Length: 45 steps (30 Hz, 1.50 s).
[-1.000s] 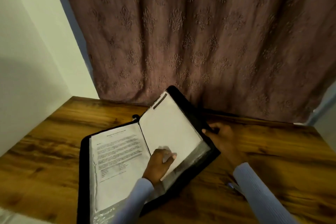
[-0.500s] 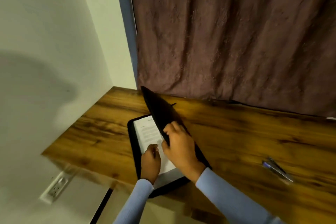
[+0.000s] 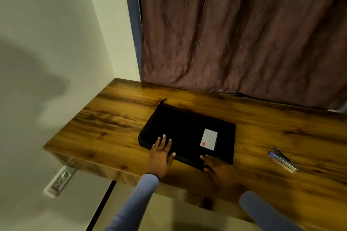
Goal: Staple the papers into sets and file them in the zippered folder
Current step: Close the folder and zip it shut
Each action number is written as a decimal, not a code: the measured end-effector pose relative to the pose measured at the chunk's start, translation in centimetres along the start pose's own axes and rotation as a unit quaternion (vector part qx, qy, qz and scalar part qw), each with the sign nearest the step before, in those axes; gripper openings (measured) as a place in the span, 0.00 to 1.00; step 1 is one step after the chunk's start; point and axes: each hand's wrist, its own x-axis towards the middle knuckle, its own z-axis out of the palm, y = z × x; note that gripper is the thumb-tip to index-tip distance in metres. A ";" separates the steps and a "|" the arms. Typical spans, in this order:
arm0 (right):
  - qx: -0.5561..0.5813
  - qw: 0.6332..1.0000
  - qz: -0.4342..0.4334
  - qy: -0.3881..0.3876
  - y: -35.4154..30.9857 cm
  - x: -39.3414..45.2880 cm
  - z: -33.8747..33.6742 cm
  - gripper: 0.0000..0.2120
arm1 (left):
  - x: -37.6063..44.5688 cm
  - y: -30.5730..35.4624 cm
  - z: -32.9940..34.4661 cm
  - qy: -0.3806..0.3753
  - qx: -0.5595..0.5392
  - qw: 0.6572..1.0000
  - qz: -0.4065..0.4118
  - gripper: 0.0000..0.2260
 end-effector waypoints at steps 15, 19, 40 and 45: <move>0.074 0.984 0.156 0.053 7.9 1.1 -0.7 0.23 | 5.4 4.1 4.7 -0.132 0.075 0.988 0.025 0.38; 0.072 0.981 0.176 0.044 7.6 1.2 -0.6 0.23 | 5.4 3.9 4.9 -0.129 0.064 0.989 0.017 0.37; 0.198 0.975 0.104 -0.004 -5.8 24.8 -3.7 0.12 | 10.7 -5.4 -3.6 0.135 -0.214 0.959 -0.125 0.09; 0.148 0.972 0.185 -0.012 -7.5 30.7 -1.8 0.18 | 15.2 -7.9 -4.7 0.091 -0.227 0.962 -0.123 0.14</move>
